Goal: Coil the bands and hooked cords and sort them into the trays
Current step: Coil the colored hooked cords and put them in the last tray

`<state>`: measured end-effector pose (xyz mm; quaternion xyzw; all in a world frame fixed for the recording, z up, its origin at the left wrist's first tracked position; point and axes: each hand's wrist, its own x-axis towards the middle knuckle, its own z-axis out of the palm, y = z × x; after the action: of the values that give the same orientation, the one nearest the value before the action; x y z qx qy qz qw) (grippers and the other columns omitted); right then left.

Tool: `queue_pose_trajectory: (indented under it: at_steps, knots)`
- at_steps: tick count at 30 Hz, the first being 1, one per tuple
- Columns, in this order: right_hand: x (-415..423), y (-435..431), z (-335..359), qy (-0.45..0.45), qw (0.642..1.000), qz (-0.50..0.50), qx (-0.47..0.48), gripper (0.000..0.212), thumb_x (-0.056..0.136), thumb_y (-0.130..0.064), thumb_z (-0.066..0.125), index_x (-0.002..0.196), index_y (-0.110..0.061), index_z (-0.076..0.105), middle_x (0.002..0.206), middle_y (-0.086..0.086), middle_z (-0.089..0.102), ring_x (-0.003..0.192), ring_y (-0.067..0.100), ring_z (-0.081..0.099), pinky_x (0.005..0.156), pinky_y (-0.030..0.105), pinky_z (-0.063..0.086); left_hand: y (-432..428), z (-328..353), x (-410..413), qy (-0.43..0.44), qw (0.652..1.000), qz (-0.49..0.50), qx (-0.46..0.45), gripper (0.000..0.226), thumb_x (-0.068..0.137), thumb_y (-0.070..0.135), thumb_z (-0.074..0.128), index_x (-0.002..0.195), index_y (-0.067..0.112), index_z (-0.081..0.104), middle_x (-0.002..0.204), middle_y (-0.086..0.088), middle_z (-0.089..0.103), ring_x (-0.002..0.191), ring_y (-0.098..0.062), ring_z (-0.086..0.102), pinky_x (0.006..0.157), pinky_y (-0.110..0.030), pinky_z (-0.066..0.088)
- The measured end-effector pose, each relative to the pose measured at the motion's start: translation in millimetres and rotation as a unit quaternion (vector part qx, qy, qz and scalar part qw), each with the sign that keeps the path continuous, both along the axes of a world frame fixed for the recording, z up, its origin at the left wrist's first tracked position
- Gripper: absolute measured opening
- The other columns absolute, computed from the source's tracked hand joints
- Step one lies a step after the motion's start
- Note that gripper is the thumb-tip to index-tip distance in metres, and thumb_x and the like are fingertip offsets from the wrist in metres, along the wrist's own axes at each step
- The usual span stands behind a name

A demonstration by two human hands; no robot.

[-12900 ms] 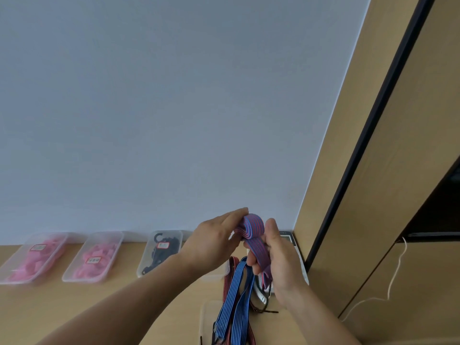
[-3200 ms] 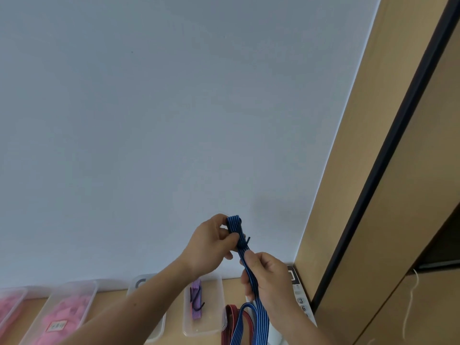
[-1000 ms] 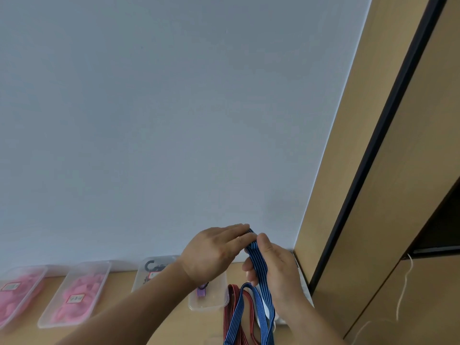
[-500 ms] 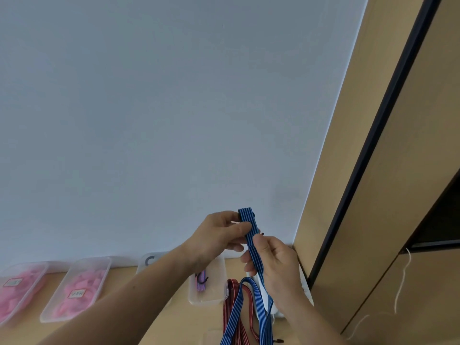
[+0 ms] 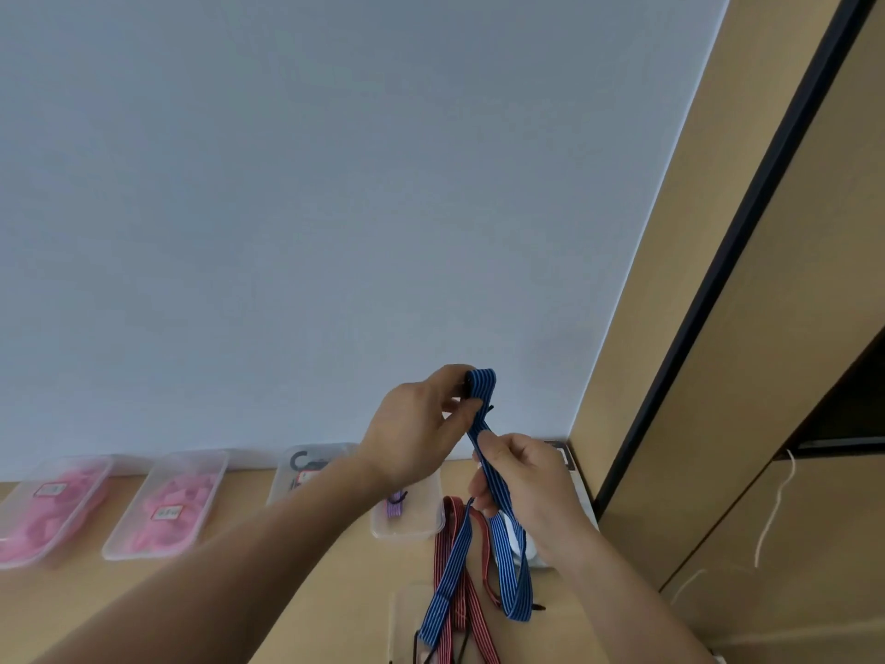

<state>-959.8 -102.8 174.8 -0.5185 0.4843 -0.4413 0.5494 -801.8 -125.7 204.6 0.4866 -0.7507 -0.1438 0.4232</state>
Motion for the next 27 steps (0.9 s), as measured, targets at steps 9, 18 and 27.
queue_pose_trajectory:
  at_steps: [9,18,27]
  knots:
    - [3.5,6.5,-16.9,0.023,1.0,0.004,0.001,0.037,0.102,-0.028,0.049,0.084,0.001,0.064,0.07,0.006,0.067,0.065,0.016,0.06,0.063,0.026,0.051,6.9,-17.5,8.0,-0.173,0.951,0.046,-0.253,0.025,0.093,0.024,0.055,0.105,0.014,0.075,0.076,0.008,0.073,0.051,-0.015,0.062,0.039,-0.024,0.044]
    - [10.3,11.3,-18.4,-0.093,0.996,0.013,-0.008,0.057,0.092,-0.063,0.045,0.073,-0.014,0.068,0.061,0.009,0.055,0.044,0.015,0.044,0.044,0.026,0.036,15.1,-38.8,17.5,-0.262,0.924,-0.02,-0.278,0.039,0.071,-0.006,0.079,0.108,0.004,0.075,0.11,-0.017,0.073,0.062,-0.023,0.071,0.046,-0.027,0.054]
    - [9.7,17.5,-33.6,-0.108,0.993,-0.043,-0.036,0.048,0.09,-0.055,0.054,0.062,-0.018,0.066,0.053,0.007,0.056,0.045,0.016,0.046,0.043,0.028,0.035,34.2,-45.9,-1.1,-0.167,0.964,-0.053,-0.198,0.031,0.09,0.008,0.053,0.113,-0.004,0.071,0.109,-0.017,0.073,0.091,-0.032,0.072,0.072,-0.041,0.061]
